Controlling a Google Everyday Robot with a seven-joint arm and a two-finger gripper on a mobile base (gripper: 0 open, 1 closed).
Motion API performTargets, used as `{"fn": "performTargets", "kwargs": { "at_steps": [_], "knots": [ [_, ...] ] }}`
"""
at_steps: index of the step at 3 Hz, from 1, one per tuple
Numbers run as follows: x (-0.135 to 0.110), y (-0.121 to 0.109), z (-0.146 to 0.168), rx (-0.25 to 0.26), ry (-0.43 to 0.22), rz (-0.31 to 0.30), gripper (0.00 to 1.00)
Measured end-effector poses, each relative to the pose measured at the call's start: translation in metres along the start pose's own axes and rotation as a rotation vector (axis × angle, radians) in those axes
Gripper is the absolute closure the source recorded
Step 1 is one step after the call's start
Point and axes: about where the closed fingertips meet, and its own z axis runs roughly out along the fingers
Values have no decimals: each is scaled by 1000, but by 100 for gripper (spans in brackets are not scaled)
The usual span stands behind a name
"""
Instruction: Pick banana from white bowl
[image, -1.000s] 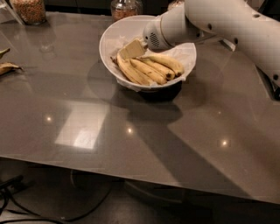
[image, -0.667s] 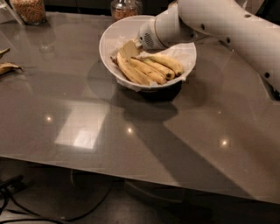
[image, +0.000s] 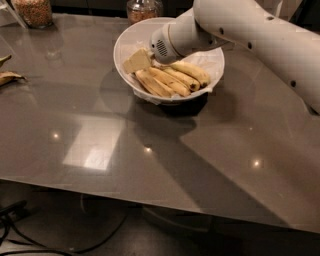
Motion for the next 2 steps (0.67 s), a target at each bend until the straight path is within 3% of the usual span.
{"fn": "performTargets", "kwargs": {
  "at_steps": [2],
  "knots": [
    [9, 0, -3, 27, 19, 45, 35]
  ]
}}
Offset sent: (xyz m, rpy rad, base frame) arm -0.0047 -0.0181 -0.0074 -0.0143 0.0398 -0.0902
